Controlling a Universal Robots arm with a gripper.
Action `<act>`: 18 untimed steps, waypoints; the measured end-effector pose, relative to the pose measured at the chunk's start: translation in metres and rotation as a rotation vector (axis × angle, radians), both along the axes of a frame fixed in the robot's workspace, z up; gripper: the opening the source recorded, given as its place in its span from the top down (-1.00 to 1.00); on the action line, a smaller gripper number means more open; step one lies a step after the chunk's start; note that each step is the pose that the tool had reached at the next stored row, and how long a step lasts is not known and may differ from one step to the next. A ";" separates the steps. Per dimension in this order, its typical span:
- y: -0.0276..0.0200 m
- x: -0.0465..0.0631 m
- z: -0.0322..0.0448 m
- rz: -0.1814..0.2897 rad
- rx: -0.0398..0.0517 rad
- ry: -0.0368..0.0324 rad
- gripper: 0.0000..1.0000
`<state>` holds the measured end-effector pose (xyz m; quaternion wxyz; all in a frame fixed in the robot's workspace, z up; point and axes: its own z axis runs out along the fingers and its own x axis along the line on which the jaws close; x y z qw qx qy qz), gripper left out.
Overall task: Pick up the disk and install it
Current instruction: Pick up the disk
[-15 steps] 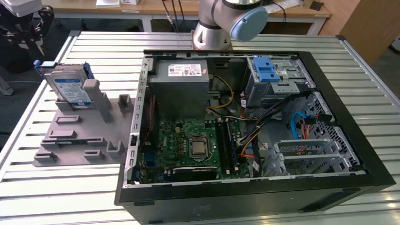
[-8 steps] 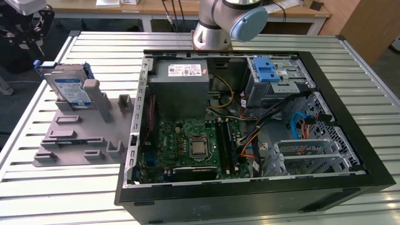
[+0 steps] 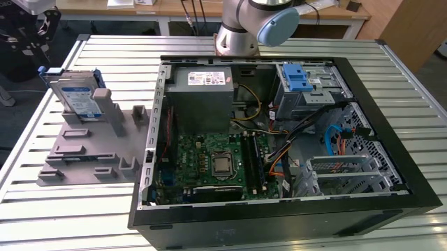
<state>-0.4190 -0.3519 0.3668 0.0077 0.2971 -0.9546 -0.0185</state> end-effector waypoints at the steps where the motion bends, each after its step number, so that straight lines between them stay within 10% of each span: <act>1: 0.0000 0.000 -0.0001 0.012 0.0001 -0.0011 0.79; 18: 0.0000 0.000 -0.0011 0.216 0.0003 -0.0084 0.79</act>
